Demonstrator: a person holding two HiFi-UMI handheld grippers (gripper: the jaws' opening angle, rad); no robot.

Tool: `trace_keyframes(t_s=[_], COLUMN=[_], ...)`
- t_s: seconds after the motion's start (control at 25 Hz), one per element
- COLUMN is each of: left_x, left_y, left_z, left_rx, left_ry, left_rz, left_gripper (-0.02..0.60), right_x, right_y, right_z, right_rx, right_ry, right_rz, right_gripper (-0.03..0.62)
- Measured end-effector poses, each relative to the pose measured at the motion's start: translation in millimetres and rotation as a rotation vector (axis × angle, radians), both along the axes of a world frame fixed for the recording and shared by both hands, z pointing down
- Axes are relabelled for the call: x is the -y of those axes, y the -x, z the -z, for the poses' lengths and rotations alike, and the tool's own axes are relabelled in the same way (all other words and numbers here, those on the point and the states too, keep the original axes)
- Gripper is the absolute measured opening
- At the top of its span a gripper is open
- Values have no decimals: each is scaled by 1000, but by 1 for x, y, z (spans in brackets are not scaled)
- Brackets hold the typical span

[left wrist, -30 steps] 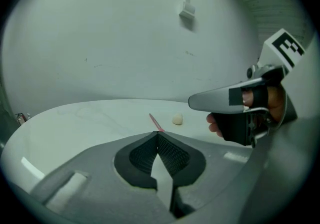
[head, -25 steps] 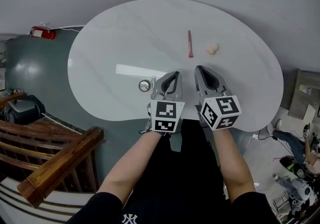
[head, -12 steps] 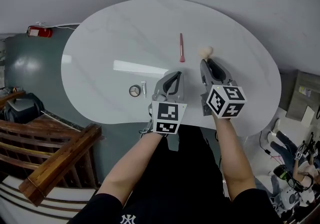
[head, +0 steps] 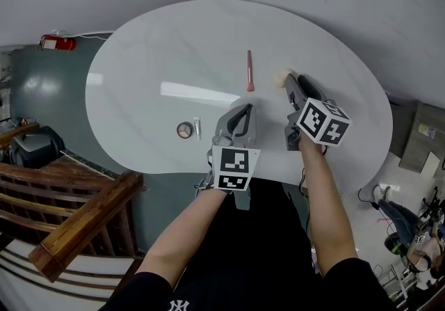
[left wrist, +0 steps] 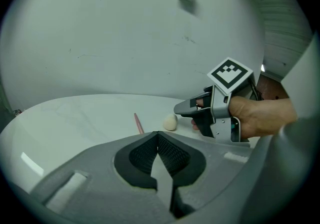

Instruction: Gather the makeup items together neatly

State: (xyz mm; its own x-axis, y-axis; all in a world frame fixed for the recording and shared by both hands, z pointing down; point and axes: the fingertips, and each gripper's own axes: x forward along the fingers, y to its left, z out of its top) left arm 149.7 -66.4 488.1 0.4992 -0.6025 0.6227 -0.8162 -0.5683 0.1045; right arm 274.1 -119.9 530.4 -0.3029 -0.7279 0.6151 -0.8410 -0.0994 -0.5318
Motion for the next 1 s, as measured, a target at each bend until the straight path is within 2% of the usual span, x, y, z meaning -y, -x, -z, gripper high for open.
trace_keyframes(t_s=[0.28, 0.56, 0.68, 1.0], left_x=[0, -3, -4, -14], left_y=[3, 5, 7, 13], left_z=[-5, -6, -5, -2], left_rx=[16, 18, 20, 18], left_ry=[12, 17, 15, 10], left_rz=[22, 36, 38, 42], left_gripper=[9, 9, 9, 9], right_x=[12, 15, 17, 8], right_y=[-6, 6, 10, 12], right_z=[-15, -23, -22, -9], right_rx=[111, 171, 180, 188], right_ry=[65, 112, 110, 73], right_rz=[-45, 7, 38, 45], right_gripper=[166, 163, 128, 115])
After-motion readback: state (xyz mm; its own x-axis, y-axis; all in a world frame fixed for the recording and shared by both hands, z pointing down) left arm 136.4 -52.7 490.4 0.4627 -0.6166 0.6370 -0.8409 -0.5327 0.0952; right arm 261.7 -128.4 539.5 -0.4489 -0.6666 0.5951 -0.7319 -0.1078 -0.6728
